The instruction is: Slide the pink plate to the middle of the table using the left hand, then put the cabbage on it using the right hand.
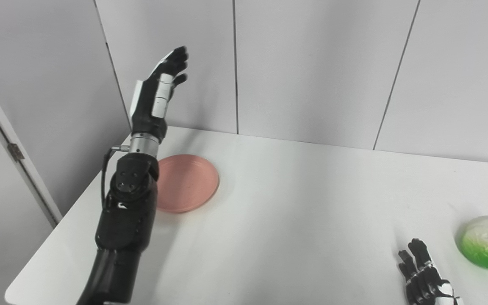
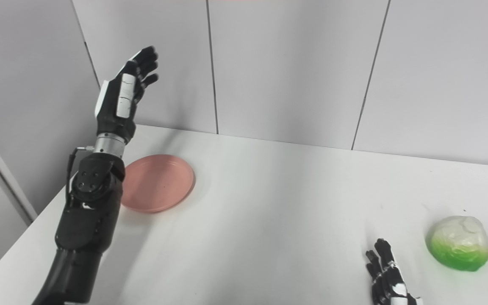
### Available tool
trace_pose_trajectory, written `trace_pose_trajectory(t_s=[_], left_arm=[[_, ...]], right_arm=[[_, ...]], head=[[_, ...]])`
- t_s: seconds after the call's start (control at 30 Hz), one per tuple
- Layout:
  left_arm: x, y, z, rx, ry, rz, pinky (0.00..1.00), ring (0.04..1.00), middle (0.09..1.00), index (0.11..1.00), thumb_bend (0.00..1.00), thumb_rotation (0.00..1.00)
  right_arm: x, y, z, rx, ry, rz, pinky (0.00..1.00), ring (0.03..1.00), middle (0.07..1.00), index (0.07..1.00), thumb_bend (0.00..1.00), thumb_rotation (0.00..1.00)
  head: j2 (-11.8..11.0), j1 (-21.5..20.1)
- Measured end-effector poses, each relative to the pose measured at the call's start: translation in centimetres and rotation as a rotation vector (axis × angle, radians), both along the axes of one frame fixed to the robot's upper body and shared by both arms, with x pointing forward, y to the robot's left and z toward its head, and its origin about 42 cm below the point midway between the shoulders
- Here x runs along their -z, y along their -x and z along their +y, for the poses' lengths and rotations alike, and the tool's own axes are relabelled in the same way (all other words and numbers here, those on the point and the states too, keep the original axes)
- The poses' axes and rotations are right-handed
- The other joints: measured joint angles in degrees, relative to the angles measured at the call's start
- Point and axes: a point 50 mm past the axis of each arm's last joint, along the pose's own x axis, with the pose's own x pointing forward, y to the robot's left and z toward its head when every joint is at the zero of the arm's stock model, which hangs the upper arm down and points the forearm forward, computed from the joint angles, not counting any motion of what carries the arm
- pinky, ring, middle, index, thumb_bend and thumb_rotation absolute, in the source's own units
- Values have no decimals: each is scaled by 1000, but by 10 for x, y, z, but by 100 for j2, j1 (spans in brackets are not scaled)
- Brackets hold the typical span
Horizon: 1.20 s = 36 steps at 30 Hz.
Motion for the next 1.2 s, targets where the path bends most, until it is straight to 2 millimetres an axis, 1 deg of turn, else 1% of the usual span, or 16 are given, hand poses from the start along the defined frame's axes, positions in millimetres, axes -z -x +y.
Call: trace_pose_trajectory(t_s=[0.1,0.13,0.2,0.3,0.4,0.47,0.5,0.6,0.63,0.73,0.77,0.83,0.93,1.0,1.07,1.2], left_arm=[[1,-15,21,-38,1,9,936,908,871,779,995,899],[1,-19,26,-46,-5,12,931,910,873,799,962,893],[7,-28,34,-54,-23,25,869,908,875,824,904,899],[33,-33,48,-86,-55,103,838,901,871,827,886,910],[69,-33,62,-126,-43,210,840,898,864,829,890,883],[89,-31,67,-141,-25,270,835,909,883,844,888,895],[98,-30,69,-148,-16,300,802,887,871,841,859,904],[112,-27,74,-158,30,341,760,854,857,837,850,889],[114,-26,75,-155,47,342,780,861,854,831,860,858],[121,-23,75,-127,92,356,779,853,844,814,851,838],[126,-22,74,-116,95,365,788,845,835,806,894,808],[139,-17,69,-92,110,389,812,851,836,813,905,809],[166,-5,55,-53,138,411,833,866,848,821,927,796],[169,-3,51,-42,145,395,810,859,845,819,928,799],[169,-3,50,-30,152,392,771,832,829,813,890,807],[173,5,41,19,141,371,759,826,826,817,893,817]], right_arm=[[0,0,0,-1,-4,2,1000,952,977,940,865,987],[0,0,0,-3,-7,6,1000,950,977,939,865,986],[0,0,0,-5,-8,12,1000,946,974,937,865,984],[0,0,0,-7,-8,15,1000,949,974,938,860,984],[-1,1,0,-7,-8,14,998,945,969,936,856,980],[-2,2,0,-6,-7,15,992,944,968,935,861,975],[-2,2,0,-5,-8,17,985,942,964,930,862,972],[-4,3,0,-4,-8,19,987,944,965,930,863,970],[-4,3,0,-4,-8,18,985,942,964,929,862,971],[-4,3,0,-6,-9,28,988,943,966,931,866,971],[-4,3,0,-7,-9,29,987,943,968,931,872,972],[-5,3,0,-7,-10,27,991,948,972,936,878,976],[-8,3,-1,-5,-10,20,996,951,975,939,880,979],[-9,3,-1,-5,-11,17,996,950,974,940,880,983],[-11,3,-1,-5,-11,12,999,952,975,942,876,988],[-11,4,-1,-5,-11,13,996,950,974,941,868,994]], head=[[61,-9],[88,-17],[114,-26],[149,-70],[176,-79],[211,-79],[246,-88],[264,-88],[264,-88],[334,-97],[351,-97],[378,-88],[404,-79],[404,-79],[422,-97],[439,-105]])
